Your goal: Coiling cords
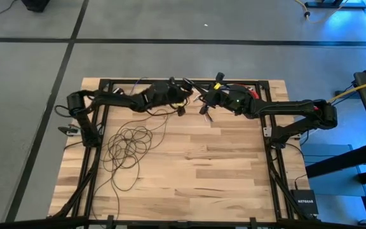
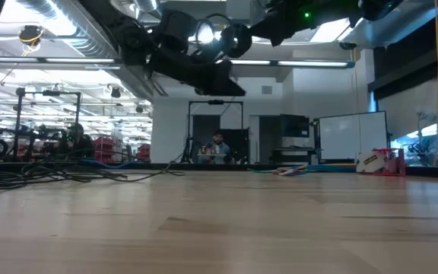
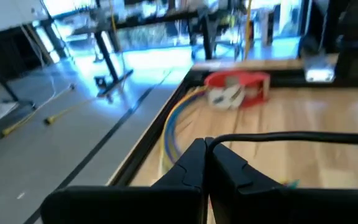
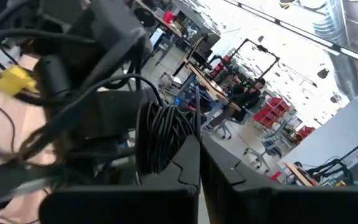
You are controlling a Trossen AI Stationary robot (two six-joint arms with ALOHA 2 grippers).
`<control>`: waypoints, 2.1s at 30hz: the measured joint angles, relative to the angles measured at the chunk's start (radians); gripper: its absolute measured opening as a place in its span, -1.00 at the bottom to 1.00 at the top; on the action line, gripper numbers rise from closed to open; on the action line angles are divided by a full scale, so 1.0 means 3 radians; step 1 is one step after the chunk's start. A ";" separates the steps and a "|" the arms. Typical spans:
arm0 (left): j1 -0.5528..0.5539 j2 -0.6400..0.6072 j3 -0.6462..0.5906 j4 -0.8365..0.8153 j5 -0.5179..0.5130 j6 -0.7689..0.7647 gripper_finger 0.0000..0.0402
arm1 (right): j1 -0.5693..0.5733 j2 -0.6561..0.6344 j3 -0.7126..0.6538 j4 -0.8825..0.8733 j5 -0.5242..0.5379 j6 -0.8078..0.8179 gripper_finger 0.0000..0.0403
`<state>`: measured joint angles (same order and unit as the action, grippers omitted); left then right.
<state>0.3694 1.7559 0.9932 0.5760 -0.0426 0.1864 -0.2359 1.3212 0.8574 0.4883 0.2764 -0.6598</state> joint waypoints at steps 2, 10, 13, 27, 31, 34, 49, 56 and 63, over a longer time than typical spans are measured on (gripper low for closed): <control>-0.0060 0.0095 0.0000 0.0236 -0.0003 -0.0062 -0.99 | 0.0000 0.0022 0.0000 0.0049 -0.0001 0.0001 -0.96; -0.0187 0.0493 0.0050 0.0967 -0.0099 -0.0151 -0.99 | 0.0000 0.0066 -0.0001 0.0211 -0.0341 0.0251 -0.96; -0.0153 0.0586 0.0084 0.0938 -0.0253 -0.0160 -0.99 | 0.0000 0.0062 -0.0001 0.0257 -0.0504 0.0428 -0.96; 0.0077 0.0659 0.0085 0.0631 -0.0281 -0.0071 -0.98 | 0.0003 -0.0147 -0.0001 0.0019 -0.0729 0.0764 -0.96; 0.0136 0.0658 0.0081 0.0263 -0.0483 0.0105 -0.98 | 0.0003 -0.0393 -0.0001 -0.0276 -0.0731 0.0706 -0.96; 0.0193 0.0602 0.0081 0.0047 -0.0642 0.0200 -0.98 | 0.0003 -0.0573 0.0000 -0.0673 -0.0707 0.0596 -0.96; 0.0279 0.0094 0.0081 -0.0467 -0.0647 0.0310 -0.98 | 0.0001 -0.0786 -0.0001 -0.1960 -0.0266 0.0343 -0.96; 0.0227 -0.0124 0.0083 -0.1158 -0.0371 0.0376 -0.98 | -0.0001 -0.0787 -0.0001 -0.1902 -0.0157 0.0355 -0.96; 0.0234 -0.0292 0.0081 -0.1780 -0.0154 0.0279 -0.98 | -0.0001 -0.0755 -0.0001 -0.1914 -0.0131 0.0459 -0.96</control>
<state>0.4397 1.6684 1.0176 0.0419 -0.0889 0.2702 -0.2363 1.0946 0.8570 -0.0857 0.2371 -0.5221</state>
